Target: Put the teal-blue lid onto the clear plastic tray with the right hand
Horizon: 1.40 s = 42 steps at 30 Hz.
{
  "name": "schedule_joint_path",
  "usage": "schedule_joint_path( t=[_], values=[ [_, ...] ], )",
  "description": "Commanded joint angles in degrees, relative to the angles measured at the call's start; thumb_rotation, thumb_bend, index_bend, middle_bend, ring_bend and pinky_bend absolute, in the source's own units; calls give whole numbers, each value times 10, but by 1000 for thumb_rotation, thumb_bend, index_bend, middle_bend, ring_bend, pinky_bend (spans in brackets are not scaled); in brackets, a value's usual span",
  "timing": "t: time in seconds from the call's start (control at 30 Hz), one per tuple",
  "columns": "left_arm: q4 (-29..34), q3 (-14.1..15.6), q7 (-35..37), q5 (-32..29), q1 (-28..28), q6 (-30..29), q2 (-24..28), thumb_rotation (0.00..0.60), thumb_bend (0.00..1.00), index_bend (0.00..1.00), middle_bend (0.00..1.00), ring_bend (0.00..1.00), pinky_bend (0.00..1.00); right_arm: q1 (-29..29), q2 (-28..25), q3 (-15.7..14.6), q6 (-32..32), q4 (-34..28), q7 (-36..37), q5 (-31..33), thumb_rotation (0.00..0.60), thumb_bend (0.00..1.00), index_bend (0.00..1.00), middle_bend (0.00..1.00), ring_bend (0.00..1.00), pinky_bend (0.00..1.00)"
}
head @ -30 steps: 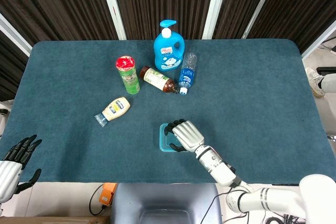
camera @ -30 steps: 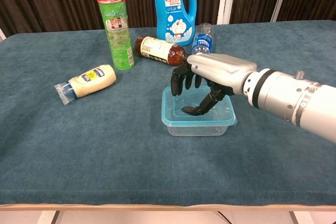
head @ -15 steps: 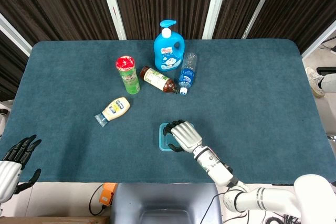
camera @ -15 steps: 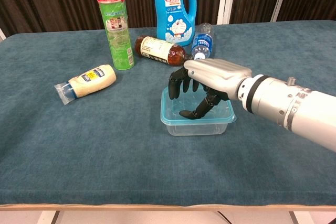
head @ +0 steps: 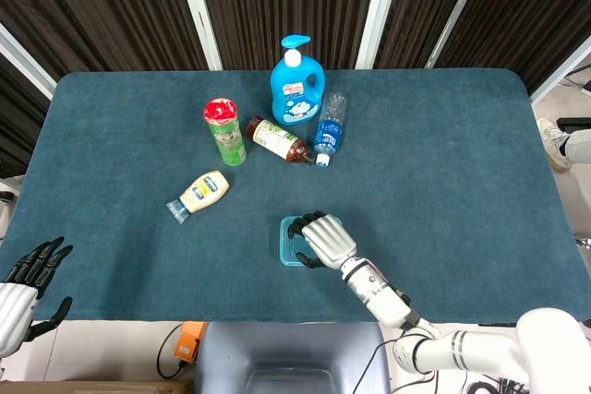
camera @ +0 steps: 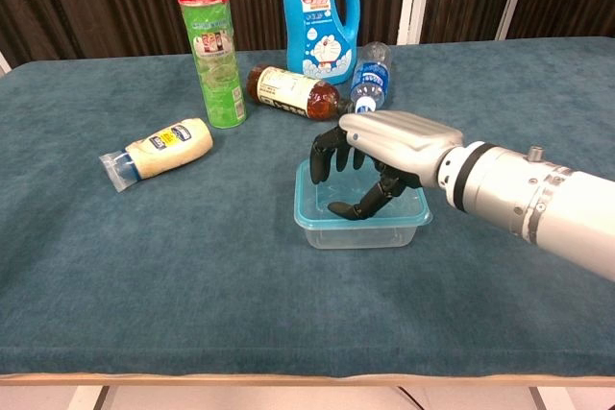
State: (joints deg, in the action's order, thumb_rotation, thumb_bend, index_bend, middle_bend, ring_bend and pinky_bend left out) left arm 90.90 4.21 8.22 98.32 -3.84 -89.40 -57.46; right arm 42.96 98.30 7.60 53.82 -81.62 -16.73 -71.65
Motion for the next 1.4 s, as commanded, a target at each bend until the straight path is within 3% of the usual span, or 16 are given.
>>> schedule_joint_path(
  t=[0.03, 0.93, 1.07, 1.27, 1.33, 1.4],
  values=[
    [0, 0, 0, 0, 0, 0, 0, 600, 403, 0, 0, 0, 160, 0, 0, -1, 0, 0, -1, 0, 600, 463, 537, 486, 382, 467],
    [-2, -1, 3, -1, 0, -1, 0, 600, 402, 0, 0, 0, 161, -5, 3, 0, 6, 6, 15, -16, 600, 463, 535, 484, 382, 467],
    [-3, -1, 5, 0, 0, -2, 1, 600, 403, 0, 0, 0, 160, -11, -24, 10, 34, -22, 15, -32, 600, 463, 533, 483, 380, 467],
    [-3, 0, 2, 3, 0, -3, -1, 600, 403, 0, 0, 0, 160, -40, -106, 13, 97, -109, -3, -69, 600, 463, 510, 467, 360, 466],
    [-2, 0, -1, 3, -1, -2, -2, 600, 403, 0, 0, 0, 160, -61, -145, 1, 128, -146, -20, -90, 600, 462, 487, 449, 341, 452],
    [-2, -1, -3, 3, 0, -2, -2, 600, 403, 0, 0, 0, 160, -91, -199, -22, 151, -200, -70, -89, 600, 462, 403, 362, 260, 384]
  ],
)
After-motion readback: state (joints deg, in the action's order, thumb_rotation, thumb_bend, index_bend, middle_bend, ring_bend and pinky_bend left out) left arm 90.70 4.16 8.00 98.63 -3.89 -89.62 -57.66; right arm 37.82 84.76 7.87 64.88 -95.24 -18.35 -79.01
